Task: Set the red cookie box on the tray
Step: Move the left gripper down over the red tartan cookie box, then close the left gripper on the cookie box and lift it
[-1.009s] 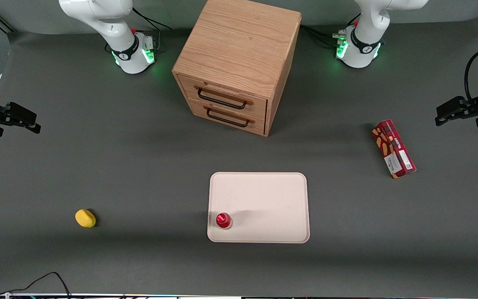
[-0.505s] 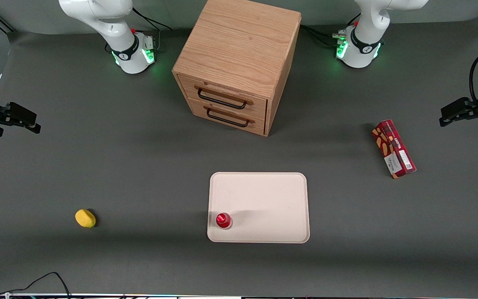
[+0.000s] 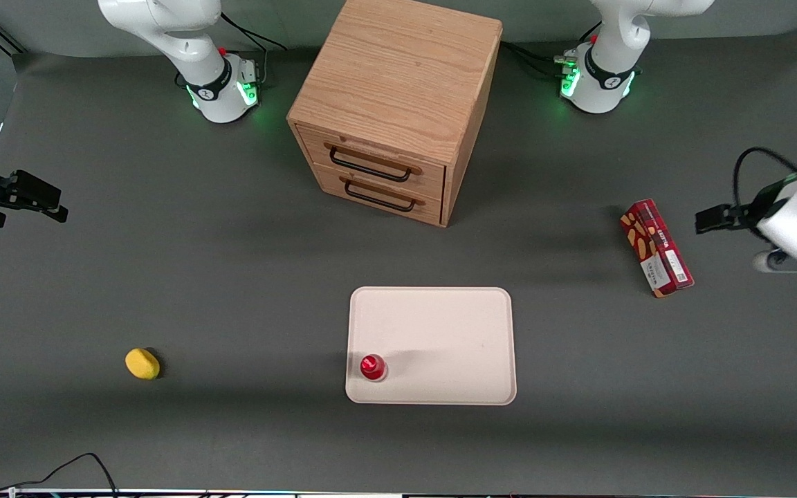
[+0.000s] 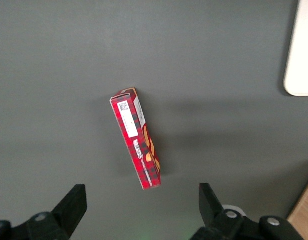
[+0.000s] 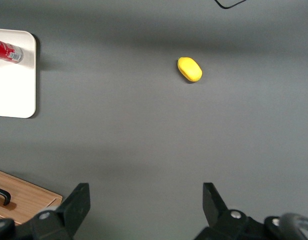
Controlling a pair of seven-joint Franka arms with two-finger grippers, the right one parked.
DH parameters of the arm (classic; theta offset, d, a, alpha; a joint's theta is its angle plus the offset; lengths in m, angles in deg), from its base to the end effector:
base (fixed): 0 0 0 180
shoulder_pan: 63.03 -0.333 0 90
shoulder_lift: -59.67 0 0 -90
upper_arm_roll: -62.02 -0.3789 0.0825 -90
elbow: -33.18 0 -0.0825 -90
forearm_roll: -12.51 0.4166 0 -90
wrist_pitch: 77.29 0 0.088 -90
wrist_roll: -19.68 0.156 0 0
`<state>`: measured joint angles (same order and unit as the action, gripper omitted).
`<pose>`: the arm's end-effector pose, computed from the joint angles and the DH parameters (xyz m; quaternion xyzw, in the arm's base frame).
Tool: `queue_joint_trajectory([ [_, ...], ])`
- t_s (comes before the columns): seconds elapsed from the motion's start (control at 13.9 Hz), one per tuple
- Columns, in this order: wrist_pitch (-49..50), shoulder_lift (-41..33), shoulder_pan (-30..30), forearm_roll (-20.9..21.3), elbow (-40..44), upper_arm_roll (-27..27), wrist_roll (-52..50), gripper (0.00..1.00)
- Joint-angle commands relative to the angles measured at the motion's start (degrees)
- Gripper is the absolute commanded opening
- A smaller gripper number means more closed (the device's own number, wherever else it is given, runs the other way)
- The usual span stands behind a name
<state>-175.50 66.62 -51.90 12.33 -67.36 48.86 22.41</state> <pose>0.6109 0.0160 0.4863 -0.9968 0.0055 0.0797 0.0090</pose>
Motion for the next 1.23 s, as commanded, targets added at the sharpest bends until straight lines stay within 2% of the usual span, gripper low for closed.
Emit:
queue_joint_trajectory([
  [0.0,-10.30,-2.73,-1.20,-0.26,-11.58,0.07,-0.09,1.00],
  [0.29,-26.64,-2.90,-2.52,-0.17,-23.80,0.07,-0.01,1.00],
  [0.65,-41.51,-2.20,-4.10,-0.44,-34.09,0.07,0.34,1.00],
  [1.01,-52.16,-0.10,-5.16,-0.61,-39.82,0.16,0.70,1.00],
  [1.15,-54.44,1.05,-4.90,-2.89,-40.44,0.16,0.70,1.00],
])
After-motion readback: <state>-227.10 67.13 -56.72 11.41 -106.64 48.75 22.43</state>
